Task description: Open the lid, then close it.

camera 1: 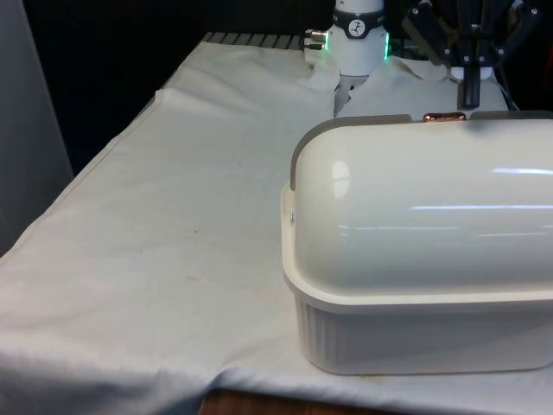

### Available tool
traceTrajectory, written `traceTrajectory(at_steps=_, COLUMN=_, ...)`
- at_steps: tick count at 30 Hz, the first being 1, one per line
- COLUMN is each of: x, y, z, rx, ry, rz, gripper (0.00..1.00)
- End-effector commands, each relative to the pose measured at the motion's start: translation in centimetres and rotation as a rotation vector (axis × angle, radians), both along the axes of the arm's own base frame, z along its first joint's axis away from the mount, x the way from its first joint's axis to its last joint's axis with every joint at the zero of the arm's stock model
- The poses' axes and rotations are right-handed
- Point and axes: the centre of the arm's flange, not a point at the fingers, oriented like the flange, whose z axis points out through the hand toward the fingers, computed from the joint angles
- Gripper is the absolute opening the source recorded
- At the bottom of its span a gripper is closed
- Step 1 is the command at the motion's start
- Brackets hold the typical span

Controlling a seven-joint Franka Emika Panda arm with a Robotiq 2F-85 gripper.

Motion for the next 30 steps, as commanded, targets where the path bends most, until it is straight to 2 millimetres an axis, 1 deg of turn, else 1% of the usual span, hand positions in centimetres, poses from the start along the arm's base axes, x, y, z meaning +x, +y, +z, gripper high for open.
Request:
traceTrajectory(at_steps=1, x=0.0, y=0.0, z=-0.1, rx=0.002, ry=0.001, rz=-0.002, gripper=0.0)
traceTrajectory(at_steps=4, x=-0.1, y=0.2, z=-0.6, rx=0.017, ry=0.013, rz=-0.002, gripper=0.0)
traceTrajectory(at_steps=14, x=-0.1, y=0.2, z=-1.4, rx=0.025, ry=0.036, rz=-0.008, gripper=0.0)
traceTrajectory(at_steps=29, x=-0.4, y=-0.1, z=-1.5, rx=0.028, ry=0.067, rz=-0.015, gripper=0.0)
traceTrajectory(at_steps=30, x=-0.2, y=-0.1, z=-1.6, rx=0.016, ry=0.061, rz=-0.016, gripper=0.0)
